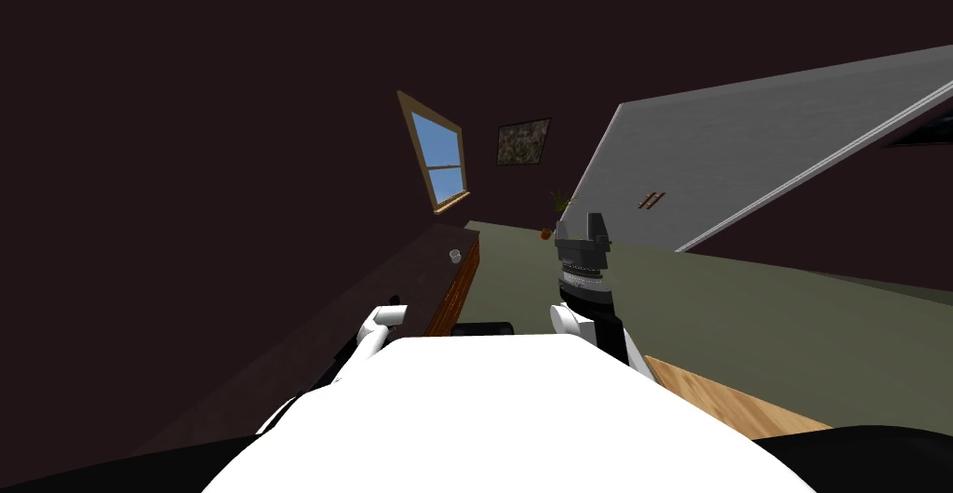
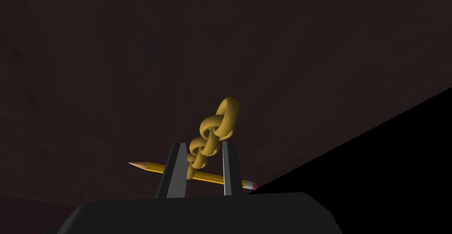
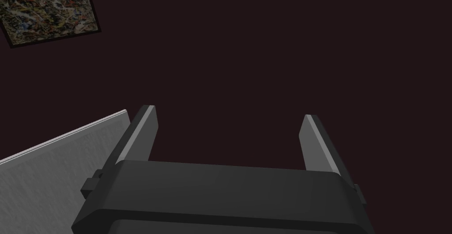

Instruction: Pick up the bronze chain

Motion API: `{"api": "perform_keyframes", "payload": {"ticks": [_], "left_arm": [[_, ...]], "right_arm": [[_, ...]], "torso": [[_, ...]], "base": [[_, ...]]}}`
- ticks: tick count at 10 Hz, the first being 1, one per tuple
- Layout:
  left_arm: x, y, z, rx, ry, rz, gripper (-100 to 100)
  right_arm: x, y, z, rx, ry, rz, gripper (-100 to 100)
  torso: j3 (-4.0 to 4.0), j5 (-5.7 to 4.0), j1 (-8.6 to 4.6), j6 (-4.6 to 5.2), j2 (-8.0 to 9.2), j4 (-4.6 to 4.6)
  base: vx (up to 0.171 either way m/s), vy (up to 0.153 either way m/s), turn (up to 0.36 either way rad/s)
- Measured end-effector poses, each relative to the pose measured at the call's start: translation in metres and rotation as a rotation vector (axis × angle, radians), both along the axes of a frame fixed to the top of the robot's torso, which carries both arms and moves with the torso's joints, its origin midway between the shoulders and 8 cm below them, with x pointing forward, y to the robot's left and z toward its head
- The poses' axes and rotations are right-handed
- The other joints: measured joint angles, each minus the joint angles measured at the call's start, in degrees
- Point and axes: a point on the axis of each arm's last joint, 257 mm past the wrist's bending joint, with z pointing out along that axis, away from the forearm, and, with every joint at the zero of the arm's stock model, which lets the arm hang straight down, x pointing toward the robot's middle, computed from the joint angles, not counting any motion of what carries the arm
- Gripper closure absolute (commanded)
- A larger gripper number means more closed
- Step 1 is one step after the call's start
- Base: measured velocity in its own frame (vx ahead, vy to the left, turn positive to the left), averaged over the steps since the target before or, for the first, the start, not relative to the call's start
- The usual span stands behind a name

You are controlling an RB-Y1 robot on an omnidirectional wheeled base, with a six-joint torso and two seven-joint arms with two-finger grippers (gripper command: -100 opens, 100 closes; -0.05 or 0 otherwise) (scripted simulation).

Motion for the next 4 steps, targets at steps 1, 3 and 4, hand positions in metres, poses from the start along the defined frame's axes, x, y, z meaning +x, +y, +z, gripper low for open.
{"api": "perform_keyframes", "payload": {"ticks": [1, 3, 4], "left_arm": [[0.0028, -0.0006, 0.0032, 0.0, -0.002, 0.001, 100], [0.0095, -0.0011, 0.0116, -0.002, -0.002, 0.006, 100], [0.0092, -0.0012, 0.0117, -0.003, 0.001, 0.006, 0]], "right_arm": [[0.0, 0.0, 0.0, 0.0, 0.0, 0.0, 0], [0.0, 0.0, 0.0, 0.0, 0.0, 0.0, 0], [0.0, 0.0, 0.0, 0.0, 0.0, 0.0, 0]], "torso": [[0.05, -0.01, -0.07, 0.02, 0.09, 0.02], [0.16, -0.03, -0.12, -0.01, 0.28, 0.05], [0.1, -0.02, -0.07, -0.02, 0.17, 0.03]], "base": [[-0.079, -0.022, -0.023], [-0.052, -0.017, -0.007], [-0.006, -0.003, 0.002]]}}
